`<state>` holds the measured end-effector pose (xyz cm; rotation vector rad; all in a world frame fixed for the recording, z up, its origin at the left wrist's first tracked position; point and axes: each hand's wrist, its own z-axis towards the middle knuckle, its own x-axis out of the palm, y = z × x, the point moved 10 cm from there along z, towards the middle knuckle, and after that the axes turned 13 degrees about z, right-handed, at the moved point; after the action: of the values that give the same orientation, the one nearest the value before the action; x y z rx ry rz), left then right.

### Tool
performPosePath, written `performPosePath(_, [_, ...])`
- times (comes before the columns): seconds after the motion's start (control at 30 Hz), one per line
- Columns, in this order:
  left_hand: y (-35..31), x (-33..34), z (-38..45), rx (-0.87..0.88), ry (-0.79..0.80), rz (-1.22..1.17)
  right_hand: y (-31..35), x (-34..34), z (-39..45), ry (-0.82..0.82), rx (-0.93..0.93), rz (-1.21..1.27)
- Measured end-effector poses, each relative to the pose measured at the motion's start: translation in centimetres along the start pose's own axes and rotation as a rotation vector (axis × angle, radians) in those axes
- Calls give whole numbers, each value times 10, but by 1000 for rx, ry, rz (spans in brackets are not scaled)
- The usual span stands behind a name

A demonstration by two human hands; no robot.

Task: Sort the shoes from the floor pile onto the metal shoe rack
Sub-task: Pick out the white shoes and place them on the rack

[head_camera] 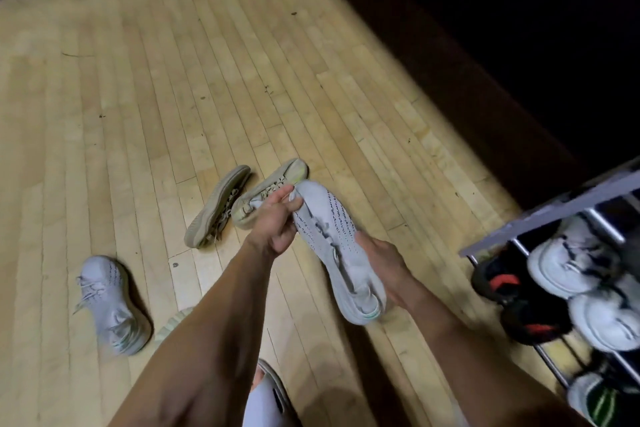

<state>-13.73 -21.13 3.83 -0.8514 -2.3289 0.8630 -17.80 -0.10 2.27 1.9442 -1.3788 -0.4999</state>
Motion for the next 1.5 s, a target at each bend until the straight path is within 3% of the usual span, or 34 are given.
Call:
performPosePath(0.13, [-20, 68, -46, 42, 97, 82, 19, -46, -49, -146, -38, 95])
performPosePath(0.37, [-37, 176, -151, 127, 198, 330, 41, -112, -151, -252, -130, 308])
performPosePath(0.53, [-34, 241, -236, 197, 314, 375, 63, -164, -217, -337, -210, 341])
performPosePath(0.67, [-21, 268, -279, 245, 313, 444, 76, -199, -264, -350, -255, 342])
performPosePath(1.03, [63, 327, -394, 209, 474, 716, 54, -287, -346, -489, -287, 550])
performPosePath(1.5, [180, 391, -457, 54, 711, 770, -43, -386, -398, -683, -158, 746])
